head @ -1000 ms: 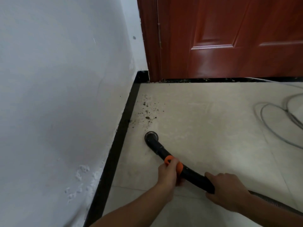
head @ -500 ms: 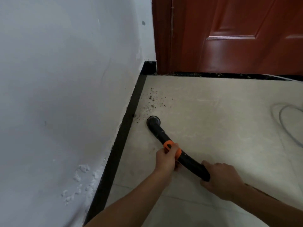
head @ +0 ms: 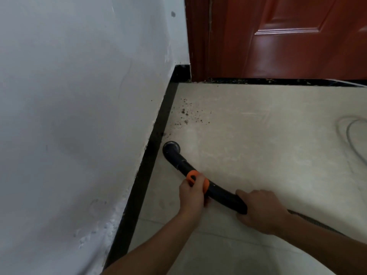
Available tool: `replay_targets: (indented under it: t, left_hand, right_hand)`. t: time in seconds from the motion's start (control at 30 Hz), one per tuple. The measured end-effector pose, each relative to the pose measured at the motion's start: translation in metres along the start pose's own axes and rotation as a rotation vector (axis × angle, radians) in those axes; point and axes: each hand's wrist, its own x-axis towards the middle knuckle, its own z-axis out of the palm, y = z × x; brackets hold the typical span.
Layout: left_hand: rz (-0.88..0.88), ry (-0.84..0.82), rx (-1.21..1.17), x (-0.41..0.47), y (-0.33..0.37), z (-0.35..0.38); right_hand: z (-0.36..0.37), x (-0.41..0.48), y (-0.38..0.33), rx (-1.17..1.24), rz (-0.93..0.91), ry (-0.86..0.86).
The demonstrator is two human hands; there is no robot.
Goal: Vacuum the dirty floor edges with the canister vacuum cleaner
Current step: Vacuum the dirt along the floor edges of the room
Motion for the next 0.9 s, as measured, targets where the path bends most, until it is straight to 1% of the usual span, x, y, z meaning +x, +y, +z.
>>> replay_targets:
  t: [0.13, 0.2, 0.33, 0.43, 0.57, 0.67, 0.8, 0.9]
  left_hand:
    - [-0.026, -0.015, -0.039, 0.024, 0.035, -0.003]
    - [-0.049, -0.02, -0.028, 0.029, 0.042, -0.007]
    - [-0.049, 0.024, -0.008, 0.011, 0.016, -0.018]
    - [-0.026, 0.015, -0.018, 0.003, 0.003, -0.018]
    - [-0.024, 0.0, -0.056, 0.023, 0.026, -0.006]
    - [-0.048, -0.029, -0.069, 0.042, 0.043, -0.004]
    - [-0.086, -0.017, -0.016, 0.031, 0.03, -0.013]
    - [-0.117, -0.067, 0.041, 0.015, 0.023, -0.019]
  right_hand:
    - [-0.016, 0.029, -0.01, -0.006, 0.014, 0.034]
    - [-0.014, 0.033, -0.014, 0.022, 0.028, 0.046]
    - [0.004, 0.018, -0.019, 0.003, -0.013, 0.024]
    - [0.008, 0.01, -0.017, -0.006, -0.023, 0.013]
    - [-0.008, 0.032, -0.012, -0.051, 0.007, 0.049]
    - [-0.016, 0.048, -0.015, -0.036, 0.037, 0.058]
    - [-0.012, 0.032, -0.02, -0.005, 0.041, -0.007]
    - [-0.011, 0.016, -0.019, -0.003, 0.028, -0.04]
